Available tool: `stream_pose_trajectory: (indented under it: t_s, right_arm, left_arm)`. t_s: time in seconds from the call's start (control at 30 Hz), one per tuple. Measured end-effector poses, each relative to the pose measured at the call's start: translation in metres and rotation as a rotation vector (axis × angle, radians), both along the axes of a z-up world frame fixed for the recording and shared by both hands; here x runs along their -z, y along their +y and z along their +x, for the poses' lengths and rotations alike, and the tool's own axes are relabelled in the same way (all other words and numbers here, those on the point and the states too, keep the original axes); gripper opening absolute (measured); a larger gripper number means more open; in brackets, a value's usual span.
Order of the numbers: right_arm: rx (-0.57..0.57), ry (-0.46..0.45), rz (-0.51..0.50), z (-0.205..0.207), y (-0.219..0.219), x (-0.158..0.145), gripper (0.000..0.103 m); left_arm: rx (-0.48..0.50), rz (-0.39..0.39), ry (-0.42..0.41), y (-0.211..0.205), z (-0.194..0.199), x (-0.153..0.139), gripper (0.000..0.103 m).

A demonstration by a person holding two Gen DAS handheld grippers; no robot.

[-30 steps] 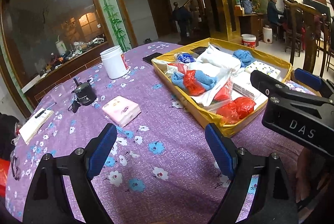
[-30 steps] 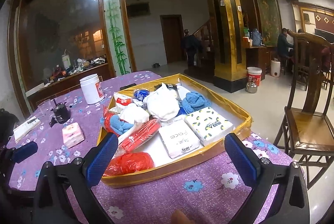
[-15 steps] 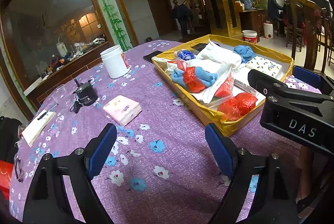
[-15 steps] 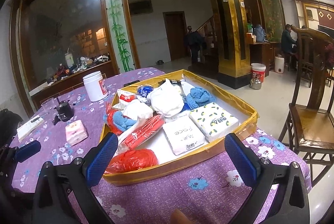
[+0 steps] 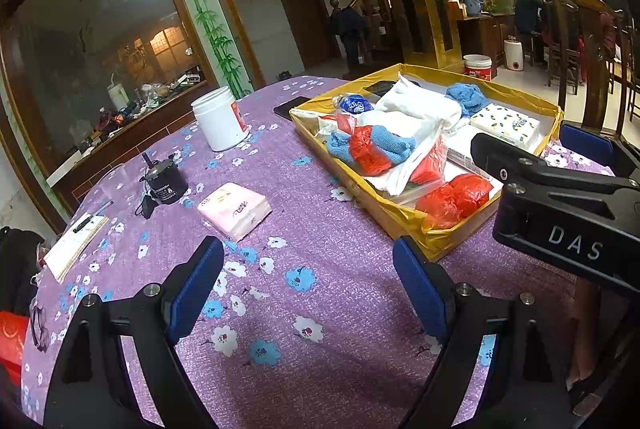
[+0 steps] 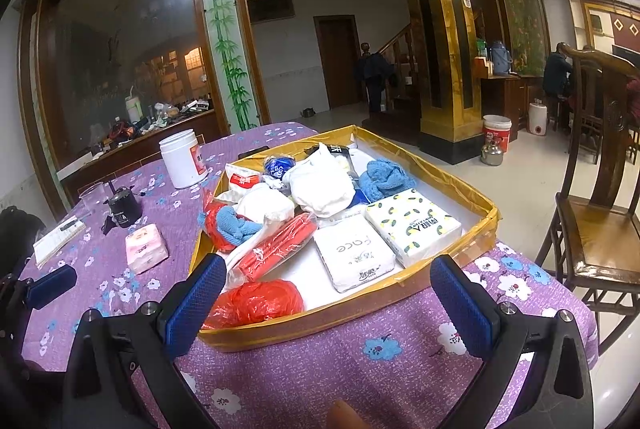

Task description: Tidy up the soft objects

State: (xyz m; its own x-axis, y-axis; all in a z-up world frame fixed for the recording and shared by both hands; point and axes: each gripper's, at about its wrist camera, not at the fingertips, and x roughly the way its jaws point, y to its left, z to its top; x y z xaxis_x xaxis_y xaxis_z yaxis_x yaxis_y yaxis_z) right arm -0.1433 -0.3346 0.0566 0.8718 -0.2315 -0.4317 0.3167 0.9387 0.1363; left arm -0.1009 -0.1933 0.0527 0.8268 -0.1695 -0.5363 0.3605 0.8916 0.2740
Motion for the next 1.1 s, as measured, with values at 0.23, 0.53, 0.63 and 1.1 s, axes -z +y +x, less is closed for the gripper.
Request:
stream_pose_trajectory:
  t_s: [0.23, 0.53, 0.63, 1.1]
  right_arm:
    - [-0.002, 0.002, -0.001, 0.0012, -0.0009, 0.0006, 0.103]
    - [-0.003, 0.003, -0.001, 0.0015, -0.001, 0.0008, 0.103]
    - [-0.002, 0.003, 0.0, 0.0017, -0.001, 0.0015, 0.103]
    - [-0.002, 0.005, -0.001, 0.0015, -0.0018, 0.0013, 0.103]
  left_arm:
    - [0.001, 0.001, 0.002, 0.0001, 0.0, 0.0002, 0.087]
    - [0.001, 0.002, 0.002, 0.0004, -0.0001, 0.0003, 0.087]
    - [0.001, 0.004, 0.001, 0.0, -0.0002, 0.0004, 0.087]
    - [-0.011, 0.032, -0.029, 0.0042, -0.0026, -0.001, 0.087]
